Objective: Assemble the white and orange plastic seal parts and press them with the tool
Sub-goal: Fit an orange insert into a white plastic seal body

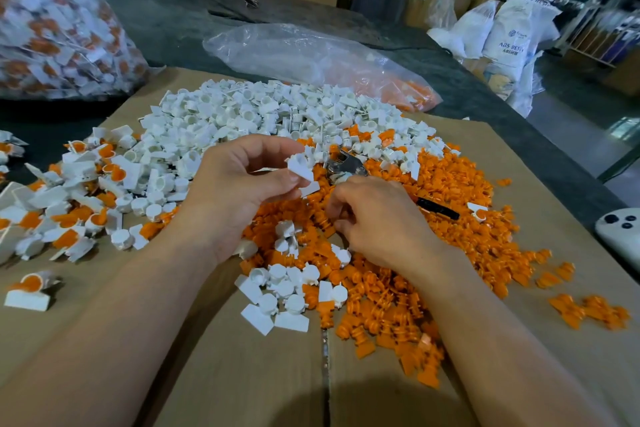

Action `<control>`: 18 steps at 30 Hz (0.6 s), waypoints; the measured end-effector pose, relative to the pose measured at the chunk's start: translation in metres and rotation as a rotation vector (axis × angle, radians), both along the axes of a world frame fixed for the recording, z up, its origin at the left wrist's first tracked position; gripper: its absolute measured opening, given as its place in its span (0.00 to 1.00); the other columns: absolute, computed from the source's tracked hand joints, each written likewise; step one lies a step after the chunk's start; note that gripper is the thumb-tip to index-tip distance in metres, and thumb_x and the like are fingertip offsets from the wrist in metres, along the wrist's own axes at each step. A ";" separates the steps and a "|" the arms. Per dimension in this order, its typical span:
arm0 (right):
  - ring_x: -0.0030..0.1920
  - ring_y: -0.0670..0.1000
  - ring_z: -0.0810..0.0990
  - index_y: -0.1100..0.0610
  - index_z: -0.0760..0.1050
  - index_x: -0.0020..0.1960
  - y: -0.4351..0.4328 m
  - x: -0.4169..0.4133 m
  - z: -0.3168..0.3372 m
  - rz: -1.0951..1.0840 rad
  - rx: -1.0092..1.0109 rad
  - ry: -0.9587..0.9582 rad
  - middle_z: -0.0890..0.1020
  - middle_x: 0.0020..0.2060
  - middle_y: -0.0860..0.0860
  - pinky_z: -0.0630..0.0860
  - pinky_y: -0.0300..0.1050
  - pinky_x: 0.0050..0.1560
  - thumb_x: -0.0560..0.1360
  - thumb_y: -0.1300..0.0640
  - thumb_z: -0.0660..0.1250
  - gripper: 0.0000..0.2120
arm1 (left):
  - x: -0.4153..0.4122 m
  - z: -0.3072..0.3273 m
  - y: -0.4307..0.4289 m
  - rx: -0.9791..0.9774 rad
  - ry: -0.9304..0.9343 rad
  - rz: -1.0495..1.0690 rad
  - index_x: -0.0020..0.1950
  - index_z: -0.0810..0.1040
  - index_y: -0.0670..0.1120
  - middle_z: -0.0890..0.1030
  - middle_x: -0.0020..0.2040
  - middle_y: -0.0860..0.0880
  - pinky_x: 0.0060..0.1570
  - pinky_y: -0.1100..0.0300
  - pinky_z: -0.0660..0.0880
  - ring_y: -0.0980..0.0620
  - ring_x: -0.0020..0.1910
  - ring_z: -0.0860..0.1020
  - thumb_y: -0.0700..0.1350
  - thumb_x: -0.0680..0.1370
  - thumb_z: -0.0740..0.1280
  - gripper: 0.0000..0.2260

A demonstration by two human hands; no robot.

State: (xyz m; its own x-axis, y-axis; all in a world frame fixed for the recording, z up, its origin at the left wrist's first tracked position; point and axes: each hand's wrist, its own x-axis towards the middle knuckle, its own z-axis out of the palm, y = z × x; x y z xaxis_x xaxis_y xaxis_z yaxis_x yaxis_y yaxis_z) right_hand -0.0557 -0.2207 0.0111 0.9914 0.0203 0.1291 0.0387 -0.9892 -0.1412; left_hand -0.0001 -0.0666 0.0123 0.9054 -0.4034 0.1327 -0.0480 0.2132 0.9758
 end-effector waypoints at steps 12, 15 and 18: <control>0.39 0.34 0.72 0.46 0.75 0.46 -0.009 0.002 0.006 -0.082 0.547 -0.255 0.73 0.40 0.36 0.68 0.23 0.42 0.71 0.63 0.70 0.12 | 0.000 -0.001 -0.002 0.027 0.047 -0.046 0.42 0.83 0.50 0.79 0.34 0.51 0.39 0.67 0.78 0.55 0.35 0.79 0.41 0.57 0.72 0.15; 0.40 0.36 0.77 0.39 0.74 0.42 -0.006 -0.001 0.009 -0.064 0.736 -0.302 0.77 0.40 0.36 0.74 0.28 0.42 0.70 0.64 0.71 0.19 | 0.000 -0.002 -0.002 0.011 0.081 -0.060 0.45 0.81 0.46 0.78 0.39 0.47 0.38 0.64 0.79 0.47 0.42 0.81 0.40 0.57 0.72 0.17; 0.39 0.38 0.79 0.40 0.76 0.43 -0.002 -0.003 0.012 -0.016 0.841 -0.364 0.79 0.37 0.39 0.76 0.32 0.42 0.68 0.64 0.73 0.18 | -0.001 -0.002 -0.003 -0.019 0.114 -0.094 0.45 0.79 0.43 0.79 0.42 0.43 0.37 0.63 0.79 0.46 0.40 0.83 0.39 0.56 0.71 0.17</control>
